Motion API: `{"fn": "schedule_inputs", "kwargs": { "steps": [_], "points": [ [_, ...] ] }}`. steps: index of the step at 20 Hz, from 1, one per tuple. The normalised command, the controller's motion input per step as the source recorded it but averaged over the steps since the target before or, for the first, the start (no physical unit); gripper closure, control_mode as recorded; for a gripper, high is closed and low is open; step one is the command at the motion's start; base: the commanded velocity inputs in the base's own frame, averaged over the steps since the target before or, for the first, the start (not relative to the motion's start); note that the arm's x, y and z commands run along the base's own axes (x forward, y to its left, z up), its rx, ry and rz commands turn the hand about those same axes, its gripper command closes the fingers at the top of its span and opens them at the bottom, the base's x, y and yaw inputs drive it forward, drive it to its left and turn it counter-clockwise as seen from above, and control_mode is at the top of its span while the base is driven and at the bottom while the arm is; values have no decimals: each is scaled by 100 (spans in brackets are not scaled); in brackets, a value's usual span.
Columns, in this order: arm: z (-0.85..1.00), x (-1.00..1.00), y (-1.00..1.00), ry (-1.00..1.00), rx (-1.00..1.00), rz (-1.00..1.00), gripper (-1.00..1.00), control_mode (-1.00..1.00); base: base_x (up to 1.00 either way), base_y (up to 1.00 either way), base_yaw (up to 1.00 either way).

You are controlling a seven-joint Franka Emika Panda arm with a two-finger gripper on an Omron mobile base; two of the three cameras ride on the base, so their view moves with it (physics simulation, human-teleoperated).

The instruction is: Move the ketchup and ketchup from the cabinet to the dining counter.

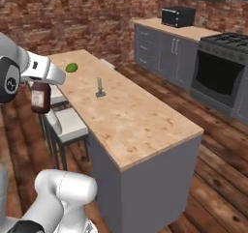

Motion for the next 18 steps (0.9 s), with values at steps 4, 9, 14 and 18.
{"fn": "schedule_inputs", "kwargs": {
  "steps": [4, 9, 14, 18],
  "points": [
    [0, 0, 0, 0, 0, 0, 100, 100, 78, 6, -43],
    [0, 0, 0, 0, 0, 0, 100, 100, 77, 7, -43],
    [0, 0, 0, 0, 0, 0, 100, 100, 57, 22, -42],
    [-4, 65, 33, 0, 0, -43, 100, -100, 0, 0, 0]
  ]
}}
